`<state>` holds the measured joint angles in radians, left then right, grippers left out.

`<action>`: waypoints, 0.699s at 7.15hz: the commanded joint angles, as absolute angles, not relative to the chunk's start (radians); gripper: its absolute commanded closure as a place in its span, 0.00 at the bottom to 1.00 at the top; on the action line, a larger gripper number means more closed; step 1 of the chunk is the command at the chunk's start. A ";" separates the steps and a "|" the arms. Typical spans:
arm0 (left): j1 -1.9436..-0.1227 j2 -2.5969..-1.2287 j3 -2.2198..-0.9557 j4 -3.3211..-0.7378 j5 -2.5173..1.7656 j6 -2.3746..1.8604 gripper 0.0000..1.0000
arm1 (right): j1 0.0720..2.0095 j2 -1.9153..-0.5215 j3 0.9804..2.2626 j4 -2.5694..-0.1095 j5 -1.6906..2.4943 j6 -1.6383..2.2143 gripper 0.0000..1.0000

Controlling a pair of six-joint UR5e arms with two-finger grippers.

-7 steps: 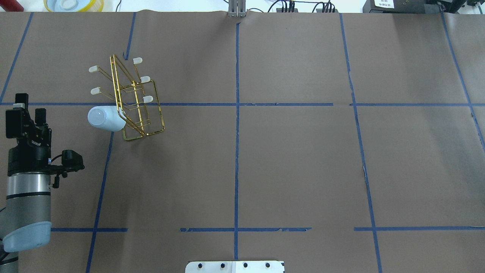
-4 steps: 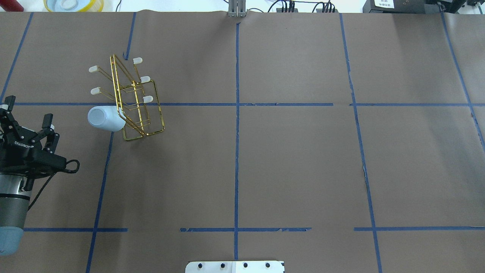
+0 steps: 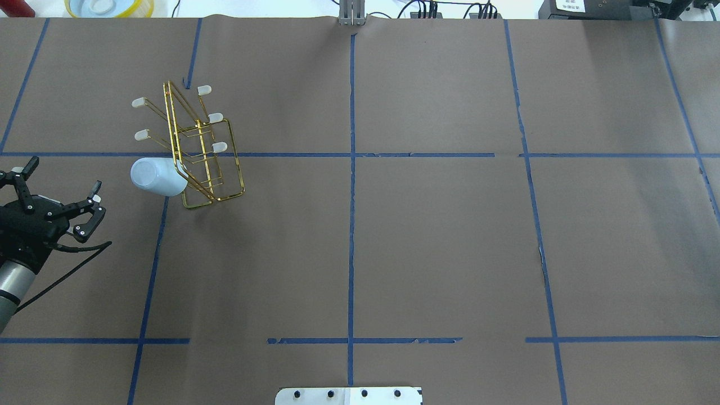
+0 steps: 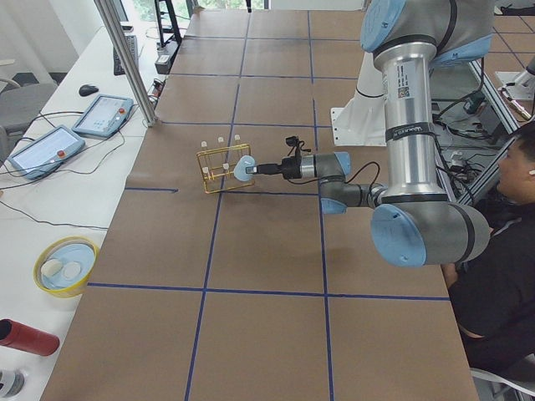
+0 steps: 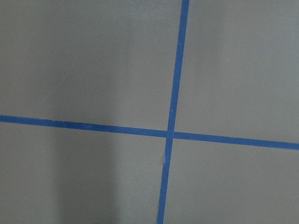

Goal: Hang cup on cup holder

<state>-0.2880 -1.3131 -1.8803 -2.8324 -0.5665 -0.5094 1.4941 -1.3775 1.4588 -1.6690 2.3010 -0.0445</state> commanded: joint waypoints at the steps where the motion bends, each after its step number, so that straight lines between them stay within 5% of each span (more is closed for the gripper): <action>1: -0.310 -1.310 -1.902 -2.870 -0.711 -0.762 0.00 | 1.494 -1.378 1.459 -1.669 2.301 -0.044 0.00; 5: -0.645 -1.315 -1.942 -2.859 -1.371 -0.733 0.00 | 1.494 -1.378 1.459 -1.669 2.301 -0.044 0.00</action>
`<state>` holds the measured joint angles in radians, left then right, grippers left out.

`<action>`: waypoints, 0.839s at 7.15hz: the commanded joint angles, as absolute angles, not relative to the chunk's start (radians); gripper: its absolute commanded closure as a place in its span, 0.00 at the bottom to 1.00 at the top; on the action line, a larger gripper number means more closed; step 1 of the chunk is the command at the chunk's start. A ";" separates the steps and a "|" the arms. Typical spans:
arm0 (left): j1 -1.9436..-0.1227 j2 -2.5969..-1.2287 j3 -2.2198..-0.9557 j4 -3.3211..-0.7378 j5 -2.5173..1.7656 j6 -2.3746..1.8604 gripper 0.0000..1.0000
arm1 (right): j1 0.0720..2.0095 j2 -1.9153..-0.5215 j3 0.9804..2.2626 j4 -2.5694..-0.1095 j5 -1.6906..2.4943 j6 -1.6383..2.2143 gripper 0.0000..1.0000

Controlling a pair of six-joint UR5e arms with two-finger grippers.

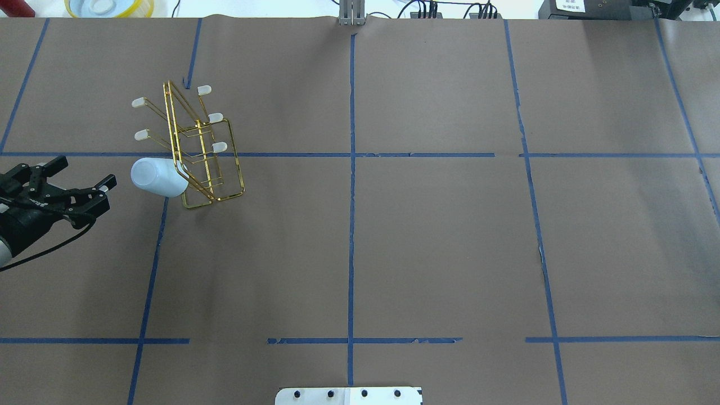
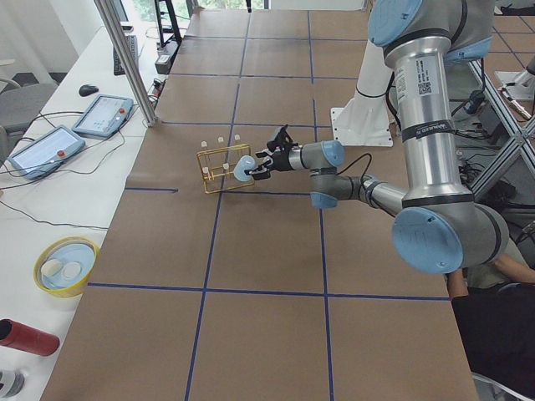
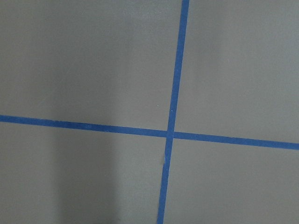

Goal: Hang cup on cup holder

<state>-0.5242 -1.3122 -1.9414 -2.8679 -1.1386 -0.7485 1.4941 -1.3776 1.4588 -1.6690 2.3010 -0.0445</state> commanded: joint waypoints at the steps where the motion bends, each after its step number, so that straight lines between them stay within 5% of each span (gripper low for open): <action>1: -0.767 -1.315 -1.927 -2.850 -1.578 -0.653 0.00 | 1.494 -1.378 1.459 -1.669 2.301 -0.044 0.00; 6: -1.223 -1.327 -1.775 -2.583 -2.176 -0.441 0.00 | 1.494 -1.378 1.459 -1.669 2.301 -0.044 0.00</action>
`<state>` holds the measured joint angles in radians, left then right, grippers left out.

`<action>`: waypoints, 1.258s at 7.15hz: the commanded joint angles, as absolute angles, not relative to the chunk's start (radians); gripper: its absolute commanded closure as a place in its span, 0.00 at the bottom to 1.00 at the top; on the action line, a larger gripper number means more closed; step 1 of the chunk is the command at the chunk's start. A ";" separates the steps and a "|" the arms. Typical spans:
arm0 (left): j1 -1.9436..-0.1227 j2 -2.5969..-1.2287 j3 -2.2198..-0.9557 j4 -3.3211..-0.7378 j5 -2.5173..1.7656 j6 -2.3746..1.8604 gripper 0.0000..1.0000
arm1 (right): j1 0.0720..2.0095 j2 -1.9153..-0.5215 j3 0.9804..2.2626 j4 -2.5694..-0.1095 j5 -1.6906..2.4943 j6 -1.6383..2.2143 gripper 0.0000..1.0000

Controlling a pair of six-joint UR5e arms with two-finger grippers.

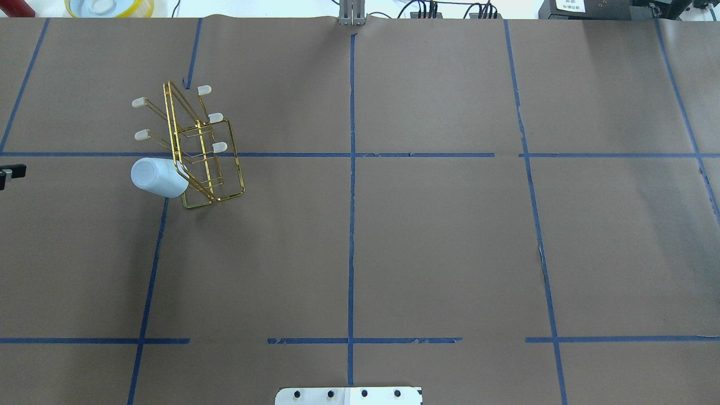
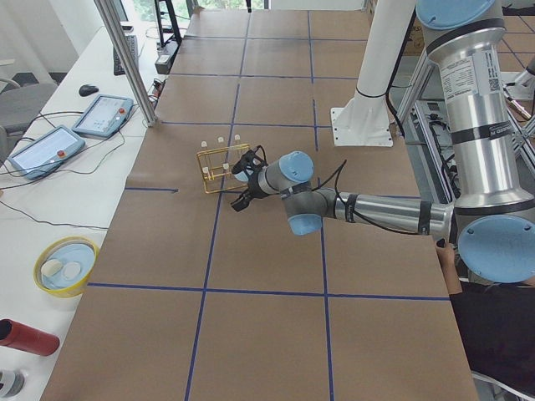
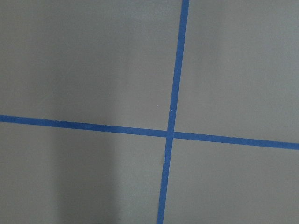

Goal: Hang cup on cup holder

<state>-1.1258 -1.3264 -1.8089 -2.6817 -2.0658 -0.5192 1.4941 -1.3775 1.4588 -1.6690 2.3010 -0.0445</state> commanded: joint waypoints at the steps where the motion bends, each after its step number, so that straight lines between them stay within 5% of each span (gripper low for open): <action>1: -1.286 -1.327 -1.772 -2.463 -2.204 -0.301 0.00 | 1.494 -1.378 1.459 -1.669 2.301 -0.044 0.00; 5: -1.605 -1.444 -1.731 -1.781 -2.301 0.157 0.00 | 1.494 -1.378 1.459 -1.669 2.301 -0.044 0.00; 9: -1.672 -1.565 -1.703 -1.412 -2.333 0.169 0.00 | 1.494 -1.378 1.459 -1.669 2.301 -0.044 0.00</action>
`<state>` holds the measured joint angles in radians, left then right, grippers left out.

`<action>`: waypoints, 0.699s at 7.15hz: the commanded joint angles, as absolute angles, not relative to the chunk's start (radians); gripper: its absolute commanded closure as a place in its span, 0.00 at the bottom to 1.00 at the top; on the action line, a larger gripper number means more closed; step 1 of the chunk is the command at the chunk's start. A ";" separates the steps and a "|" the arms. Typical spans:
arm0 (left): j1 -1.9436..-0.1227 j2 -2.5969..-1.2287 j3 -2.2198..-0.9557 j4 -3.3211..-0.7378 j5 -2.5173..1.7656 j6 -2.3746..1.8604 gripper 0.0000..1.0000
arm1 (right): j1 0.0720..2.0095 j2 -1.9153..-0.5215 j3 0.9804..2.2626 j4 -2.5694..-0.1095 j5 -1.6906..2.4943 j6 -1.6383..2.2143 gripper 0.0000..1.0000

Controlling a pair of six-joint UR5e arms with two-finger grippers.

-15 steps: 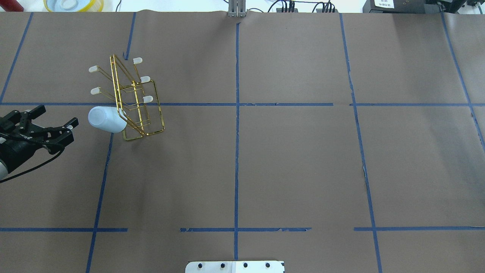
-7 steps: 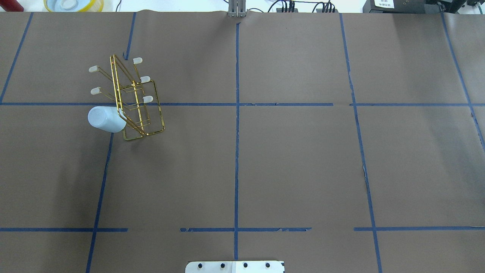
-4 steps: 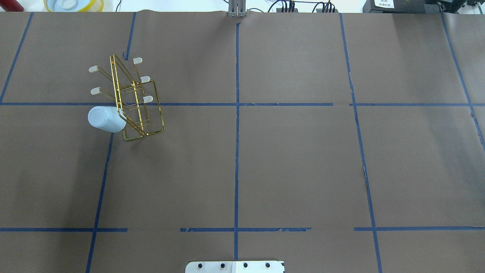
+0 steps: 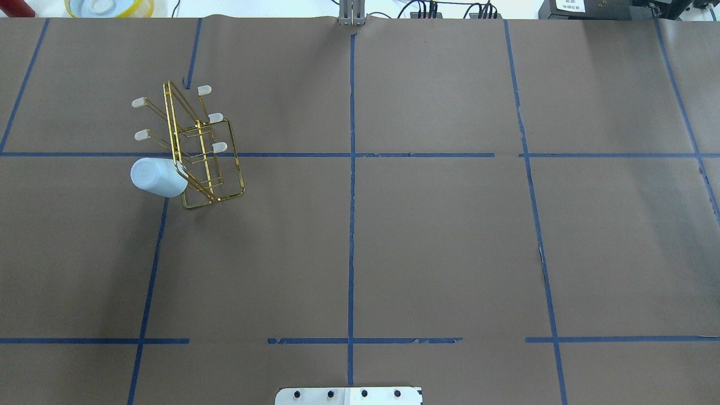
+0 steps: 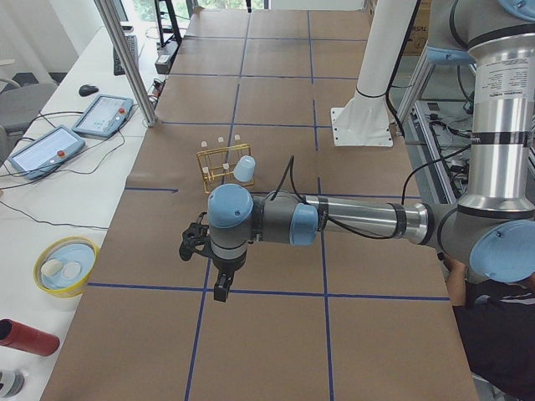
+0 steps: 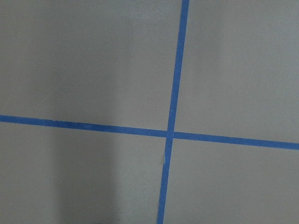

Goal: Hang cup on cup holder

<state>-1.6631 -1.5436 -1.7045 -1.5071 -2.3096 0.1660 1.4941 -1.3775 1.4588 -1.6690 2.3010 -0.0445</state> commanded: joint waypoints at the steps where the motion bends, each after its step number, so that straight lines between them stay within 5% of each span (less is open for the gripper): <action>1: -1.666 -1.568 -1.695 -1.410 -2.344 0.169 0.00 | 1.494 -1.378 1.459 -1.669 2.301 -0.044 0.00; 5: -1.666 -1.578 -1.695 -1.420 -2.345 0.169 0.00 | 1.494 -1.378 1.459 -1.669 2.301 -0.044 0.00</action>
